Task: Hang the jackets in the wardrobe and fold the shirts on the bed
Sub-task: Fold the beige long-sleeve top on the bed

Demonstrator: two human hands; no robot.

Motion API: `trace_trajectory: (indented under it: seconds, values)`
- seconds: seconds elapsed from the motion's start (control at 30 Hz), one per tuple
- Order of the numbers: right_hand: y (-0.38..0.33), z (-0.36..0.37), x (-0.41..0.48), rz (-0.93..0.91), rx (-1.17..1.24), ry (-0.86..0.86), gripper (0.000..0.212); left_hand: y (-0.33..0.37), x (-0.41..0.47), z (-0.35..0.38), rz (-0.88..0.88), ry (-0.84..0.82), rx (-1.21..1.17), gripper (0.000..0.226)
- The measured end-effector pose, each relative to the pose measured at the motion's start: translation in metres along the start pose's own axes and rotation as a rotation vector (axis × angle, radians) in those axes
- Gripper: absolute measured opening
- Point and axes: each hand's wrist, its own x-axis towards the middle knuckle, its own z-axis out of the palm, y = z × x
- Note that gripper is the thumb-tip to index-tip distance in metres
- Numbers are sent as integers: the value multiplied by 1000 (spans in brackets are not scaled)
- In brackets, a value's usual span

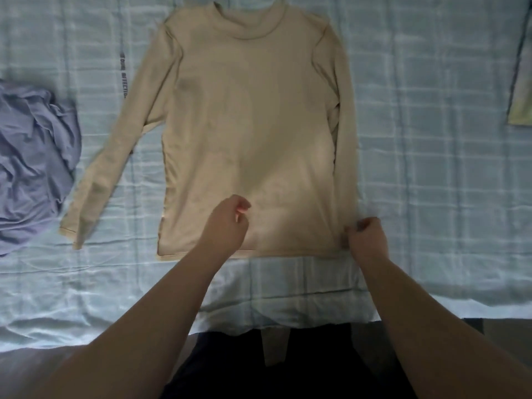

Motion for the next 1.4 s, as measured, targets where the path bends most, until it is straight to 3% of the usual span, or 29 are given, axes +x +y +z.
trace_trajectory:
  seconds: [0.07,0.2,0.43,0.47,0.63,0.83,0.97,1.07,1.1,1.23,1.4]
  values:
    - [3,-3,7,-62,-25,-68,13,28,5,31,0,-75,-67,30]
    - [18,-27,25,-131,149,-102,18,84,11,89,-29,-174,-164,29]
    - [37,-149,71,-174,652,-42,16,197,27,187,-182,-126,-307,9]
    - [42,-166,83,-183,682,-29,16,212,32,198,-158,-136,-298,2]
    - [51,-232,145,-180,713,28,20,276,63,232,-4,-198,-177,13]
    - [47,-256,233,-182,659,126,9,311,121,246,257,-183,87,20]
    - [43,-251,276,-38,708,116,16,316,164,257,503,-95,267,29]
    - [44,-244,293,77,851,14,9,324,204,254,572,-50,367,37]
    - [45,-241,295,89,836,5,10,327,219,250,564,-30,383,38]
    - [42,-236,293,91,581,44,49,335,281,222,370,-12,550,35]
    - [30,-239,294,25,486,182,34,331,319,197,193,-201,769,24]
